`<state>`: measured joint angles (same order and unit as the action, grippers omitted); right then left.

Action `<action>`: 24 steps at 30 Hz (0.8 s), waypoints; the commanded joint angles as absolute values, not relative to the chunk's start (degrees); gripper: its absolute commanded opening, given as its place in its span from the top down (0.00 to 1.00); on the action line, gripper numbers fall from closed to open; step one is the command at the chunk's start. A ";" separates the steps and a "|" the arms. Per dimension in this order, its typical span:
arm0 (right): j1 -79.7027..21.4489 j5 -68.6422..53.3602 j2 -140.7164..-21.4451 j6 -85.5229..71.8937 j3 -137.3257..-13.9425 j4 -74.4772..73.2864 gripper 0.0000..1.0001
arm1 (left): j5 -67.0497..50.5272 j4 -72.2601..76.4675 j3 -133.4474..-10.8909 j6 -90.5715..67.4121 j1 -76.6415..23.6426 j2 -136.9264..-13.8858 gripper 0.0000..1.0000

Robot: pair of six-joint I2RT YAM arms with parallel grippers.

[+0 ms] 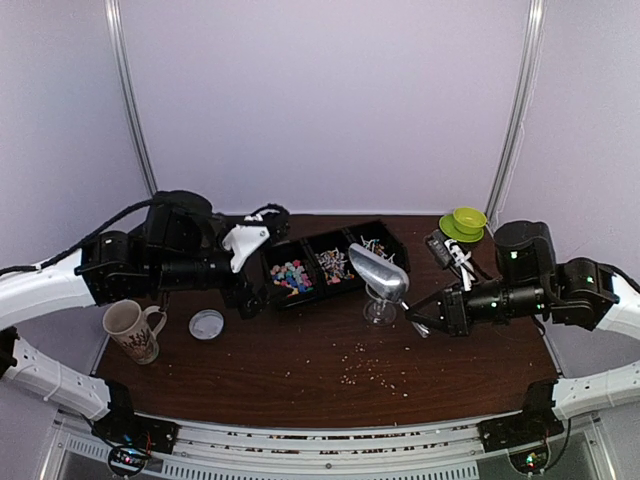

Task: Pack the candies
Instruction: Pass from the right arm to the left

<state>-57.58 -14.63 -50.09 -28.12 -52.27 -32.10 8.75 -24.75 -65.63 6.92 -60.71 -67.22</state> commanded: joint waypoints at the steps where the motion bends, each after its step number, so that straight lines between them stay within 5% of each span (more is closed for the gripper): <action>1: -58.06 -25.64 -50.95 -27.26 -54.23 -29.22 1.00 | 1.25 -14.93 -60.04 24.92 -60.40 -63.09 0.02; 10: -58.92 -36.19 -52.34 -29.54 -52.53 -23.96 0.99 | -10.77 -10.62 -57.39 39.50 -60.38 -63.73 0.03; 24: -62.01 -41.75 -53.41 -31.77 -48.38 -16.86 0.99 | -21.86 -6.53 -59.83 43.23 -60.56 -67.35 0.19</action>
<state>-61.21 -39.99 -53.28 -30.92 -49.65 -20.58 -17.96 -12.32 -58.08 41.91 -60.71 -67.26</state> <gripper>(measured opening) 0.069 0.818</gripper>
